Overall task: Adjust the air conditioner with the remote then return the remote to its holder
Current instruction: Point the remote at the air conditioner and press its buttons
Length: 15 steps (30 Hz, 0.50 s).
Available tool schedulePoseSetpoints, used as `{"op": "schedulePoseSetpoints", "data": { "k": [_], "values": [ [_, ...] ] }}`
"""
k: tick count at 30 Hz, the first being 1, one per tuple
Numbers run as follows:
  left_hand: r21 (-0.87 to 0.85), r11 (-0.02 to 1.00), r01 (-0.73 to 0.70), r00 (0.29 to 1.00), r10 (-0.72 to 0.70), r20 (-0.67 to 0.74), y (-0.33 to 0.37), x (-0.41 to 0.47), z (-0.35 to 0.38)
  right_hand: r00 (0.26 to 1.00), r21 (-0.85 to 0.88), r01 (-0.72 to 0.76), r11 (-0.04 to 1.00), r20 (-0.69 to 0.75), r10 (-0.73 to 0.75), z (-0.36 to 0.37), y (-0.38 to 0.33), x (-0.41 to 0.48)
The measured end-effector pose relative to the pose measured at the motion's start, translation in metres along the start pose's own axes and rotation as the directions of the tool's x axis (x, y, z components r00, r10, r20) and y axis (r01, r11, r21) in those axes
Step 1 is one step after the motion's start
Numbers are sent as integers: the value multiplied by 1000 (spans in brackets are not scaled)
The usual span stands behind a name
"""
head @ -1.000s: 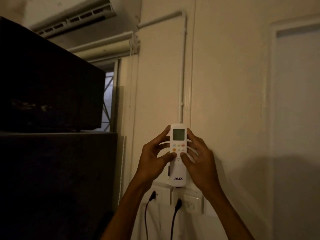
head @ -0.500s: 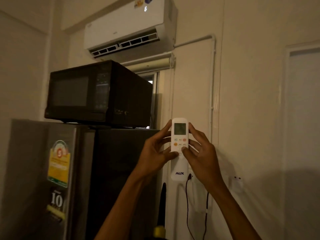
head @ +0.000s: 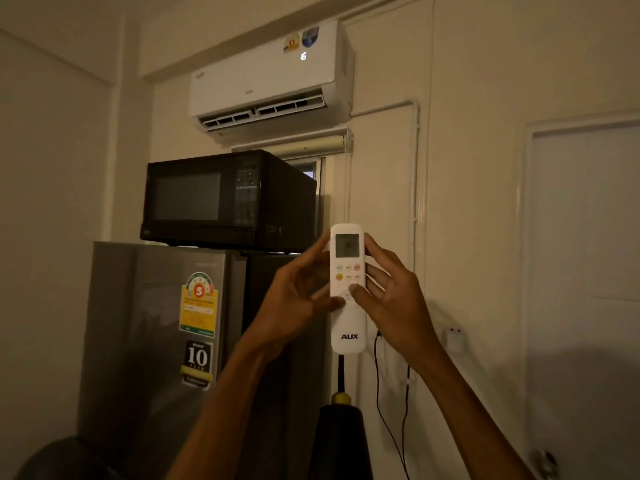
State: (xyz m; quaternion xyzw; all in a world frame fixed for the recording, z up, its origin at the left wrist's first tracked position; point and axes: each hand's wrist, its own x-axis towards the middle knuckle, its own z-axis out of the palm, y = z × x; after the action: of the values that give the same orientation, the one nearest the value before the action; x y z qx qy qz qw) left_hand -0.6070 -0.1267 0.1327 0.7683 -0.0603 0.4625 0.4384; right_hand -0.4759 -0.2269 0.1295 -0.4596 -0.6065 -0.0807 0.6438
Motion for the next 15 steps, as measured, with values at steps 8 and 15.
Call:
{"op": "schedulePoseSetpoints", "data": {
  "k": [8, 15],
  "values": [
    [53, 997, 47, 999, -47, -3, 66, -55, -29, 999, -1, -38, 999, 2, 38, 31, -81, -33],
    [118, 992, 32, 999, -31, -6, 103, -90, -66, 997, -4, -77, 997, 24, 77, 64, -130, -49]
  ]
}}
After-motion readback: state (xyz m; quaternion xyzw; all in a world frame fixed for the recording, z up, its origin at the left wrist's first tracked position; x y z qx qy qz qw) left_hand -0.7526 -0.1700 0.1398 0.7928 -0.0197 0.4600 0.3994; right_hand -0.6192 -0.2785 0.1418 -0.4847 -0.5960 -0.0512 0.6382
